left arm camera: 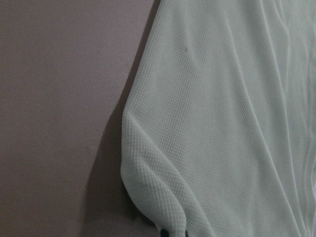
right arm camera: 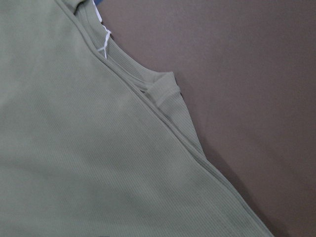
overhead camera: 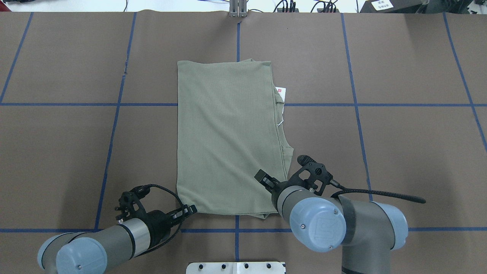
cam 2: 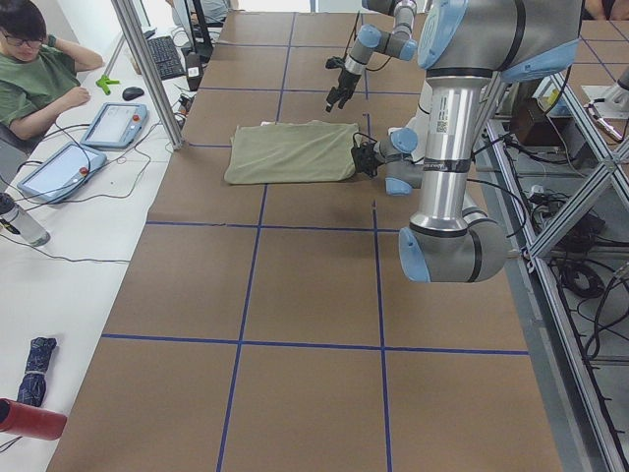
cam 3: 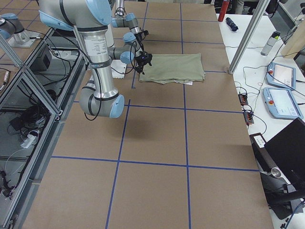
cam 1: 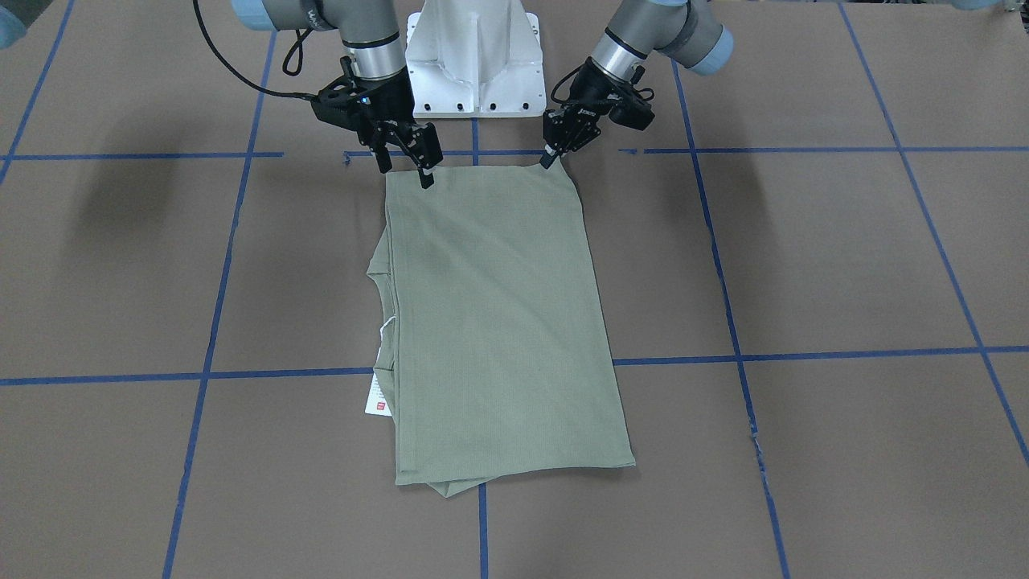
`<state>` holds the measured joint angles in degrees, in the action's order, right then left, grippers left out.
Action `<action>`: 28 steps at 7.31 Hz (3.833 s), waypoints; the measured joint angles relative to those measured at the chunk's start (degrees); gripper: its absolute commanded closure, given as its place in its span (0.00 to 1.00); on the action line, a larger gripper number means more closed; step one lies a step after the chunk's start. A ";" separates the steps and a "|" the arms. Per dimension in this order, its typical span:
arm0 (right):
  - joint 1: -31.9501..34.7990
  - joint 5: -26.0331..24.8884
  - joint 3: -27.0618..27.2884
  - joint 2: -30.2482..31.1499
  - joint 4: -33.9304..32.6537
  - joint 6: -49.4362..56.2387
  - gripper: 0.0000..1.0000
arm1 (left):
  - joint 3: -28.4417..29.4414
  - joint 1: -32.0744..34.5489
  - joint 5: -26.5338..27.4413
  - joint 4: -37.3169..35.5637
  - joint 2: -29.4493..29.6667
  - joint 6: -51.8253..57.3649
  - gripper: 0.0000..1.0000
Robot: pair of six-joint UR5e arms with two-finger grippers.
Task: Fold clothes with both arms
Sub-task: 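Move the right gripper to the shirt's near corner beside the left gripper, then grasp the shirt's near edge with both grippers, then lift the near edge with both grippers and fold it away from the robot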
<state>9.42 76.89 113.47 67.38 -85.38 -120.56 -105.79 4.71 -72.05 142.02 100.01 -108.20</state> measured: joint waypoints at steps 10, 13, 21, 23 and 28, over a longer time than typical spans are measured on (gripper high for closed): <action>-2.30 -4.04 -7.08 -2.15 0.27 -1.64 0.64 | -0.06 0.04 -0.11 0.03 0.02 0.00 1.00; -2.23 -4.15 -7.20 -2.32 0.30 -1.77 1.00 | -0.12 0.04 -0.13 0.09 0.01 0.00 1.00; -4.62 -3.32 19.22 -2.40 -19.89 -3.28 1.00 | -26.19 1.94 -10.28 -17.51 -2.75 4.11 1.00; -5.69 -2.75 22.79 -3.93 -25.10 -3.32 1.00 | -31.32 3.18 -12.89 -23.64 -2.29 4.16 1.00; 3.62 -1.67 4.20 -5.82 -11.34 3.67 1.00 | -13.41 12.43 -13.47 -24.69 5.86 12.70 1.00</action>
<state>13.04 75.23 117.67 61.55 -96.72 -116.89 -119.20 17.13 -85.52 117.33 105.87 -95.50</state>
